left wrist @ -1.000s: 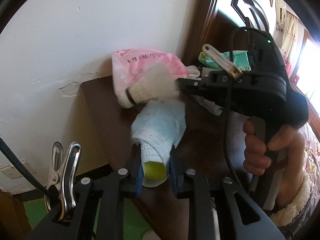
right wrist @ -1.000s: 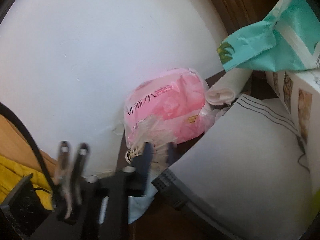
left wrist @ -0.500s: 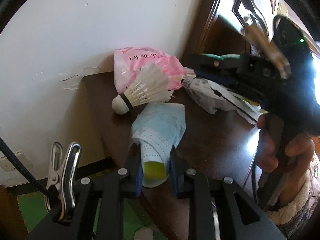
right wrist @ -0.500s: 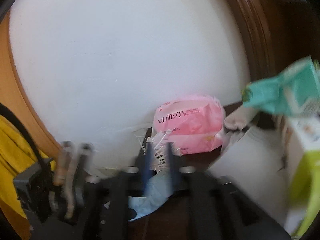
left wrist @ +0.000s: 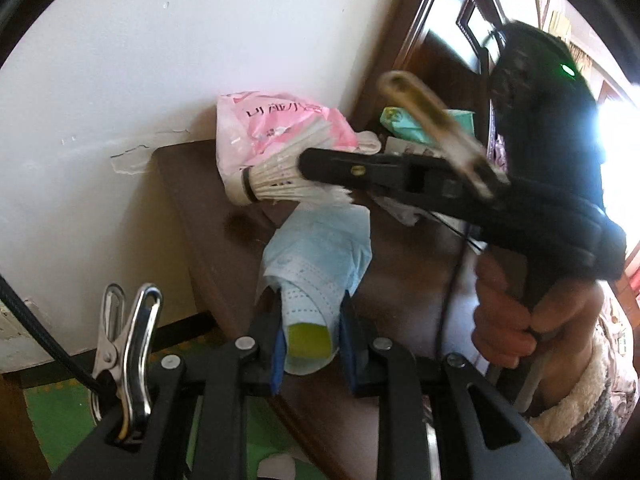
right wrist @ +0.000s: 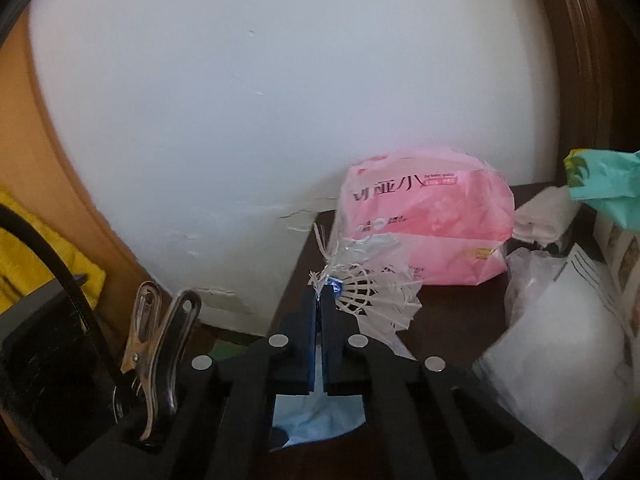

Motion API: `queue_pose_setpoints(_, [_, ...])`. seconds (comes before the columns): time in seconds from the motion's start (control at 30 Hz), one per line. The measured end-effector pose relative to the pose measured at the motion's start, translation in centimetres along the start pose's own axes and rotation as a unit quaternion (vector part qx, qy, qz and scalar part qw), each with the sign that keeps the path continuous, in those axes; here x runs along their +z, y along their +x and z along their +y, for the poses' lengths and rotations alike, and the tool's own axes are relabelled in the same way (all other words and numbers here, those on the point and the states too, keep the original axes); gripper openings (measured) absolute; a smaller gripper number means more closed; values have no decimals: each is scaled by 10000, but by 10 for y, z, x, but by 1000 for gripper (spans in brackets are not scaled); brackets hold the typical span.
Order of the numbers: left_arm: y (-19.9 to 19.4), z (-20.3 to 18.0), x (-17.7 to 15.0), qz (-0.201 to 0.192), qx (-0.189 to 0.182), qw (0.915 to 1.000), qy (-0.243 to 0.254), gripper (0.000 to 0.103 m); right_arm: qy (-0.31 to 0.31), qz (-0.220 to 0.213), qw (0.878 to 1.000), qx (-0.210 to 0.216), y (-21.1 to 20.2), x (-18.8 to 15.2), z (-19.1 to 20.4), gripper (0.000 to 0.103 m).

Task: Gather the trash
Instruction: 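Lift the shuttlecock with the right gripper and pull it back from the table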

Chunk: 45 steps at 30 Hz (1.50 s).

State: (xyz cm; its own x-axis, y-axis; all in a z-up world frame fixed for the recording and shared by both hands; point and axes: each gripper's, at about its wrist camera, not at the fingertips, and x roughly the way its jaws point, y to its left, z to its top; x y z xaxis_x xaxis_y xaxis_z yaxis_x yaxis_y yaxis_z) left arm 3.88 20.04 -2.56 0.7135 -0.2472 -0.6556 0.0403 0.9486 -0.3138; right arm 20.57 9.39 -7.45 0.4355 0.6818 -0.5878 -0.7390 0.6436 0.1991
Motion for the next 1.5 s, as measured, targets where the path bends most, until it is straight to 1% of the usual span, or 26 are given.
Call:
queue_pose_setpoints(0.07, [-6,-3,-2,-73,-67,9999,-22,23,-40,-194,9998,-45,-16,-2,3,2])
queue_pose_setpoints(0.13, [-15,-8,-4,-225,-107,9997,-1,23,1,-520,9986,-21,-43,-7,10,2])
queue_pose_setpoints(0.2, [-27,-15,-6,-486,-85,9988,15,22,-24,-798,9968,6,-71,-14,13,2])
queue_pose_setpoints(0.23, [-31,-16,-6,-574,-91,9983,-10,22,-73,-971,9952,-98,-83,-18,15,2])
queue_pose_setpoints(0.3, [-39,-21,-8,-780,-95,9968,-106,22,-155,-1237,9921,-168,-100,-27,19,2])
queue_pose_setpoints(0.37, [-44,-27,-12,-1001,19,9949,-129,22,-192,-1452,9891,-149,-111,-39,22,2])
queue_pose_setpoints(0.4, [-45,-29,-13,-1073,100,9941,-105,22,-178,-1453,9891,-151,-113,-43,21,2])
queue_pose_setpoints(0.43, [-45,-34,-16,-1162,211,9930,-82,22,-197,-1340,9906,-163,-114,-46,20,2])
queue_pose_setpoints(0.47, [-44,-38,-19,-1209,274,9923,-64,22,-199,-1281,9913,-225,-126,-55,17,2])
queue_pose_setpoints(0.57, [-38,-47,-28,-1275,366,9911,-105,22,-133,-1313,9911,-178,-129,-63,14,2])
queue_pose_setpoints(0.67, [-38,-56,-31,-1313,489,9901,-75,22,-205,-1346,9904,-219,-136,-67,14,2])
queue_pose_setpoints(0.77, [-42,-64,-29,-1417,535,9884,-87,22,-190,-1541,9877,-195,-149,-69,15,2])
queue_pose_setpoints(0.93, [-52,-69,-21,-1525,581,9865,-157,22,-52,-1947,9808,29,-175,-71,12,2])
queue_pose_setpoints(1.07, [-59,-81,-15,-1594,639,9851,-59,22,52,-2103,9776,46,-187,-76,4,2])
queue_pose_setpoints(1.13, [-61,-87,-16,-1636,620,9846,-48,22,103,-2151,9765,58,-188,-77,-1,2])
queue_pose_setpoints(1.17, [-61,-91,-16,-1651,592,9845,-38,22,129,-2181,9758,65,-202,-78,-4,2])
queue_pose_setpoints(1.23, [-60,-96,-17,-1662,561,9845,-16,22,133,-2216,9750,64,-209,-80,-8,2])
queue_pose_setpoints(1.27, [-59,-100,-18,-1678,510,9845,-23,22,129,-2225,9748,53,-210,-75,-9,2])
queue_pose_setpoints(1.5, [-53,-122,-22,-1663,134,9860,17,22,165,-2345,9719,-68,-241,-82,-19,2])
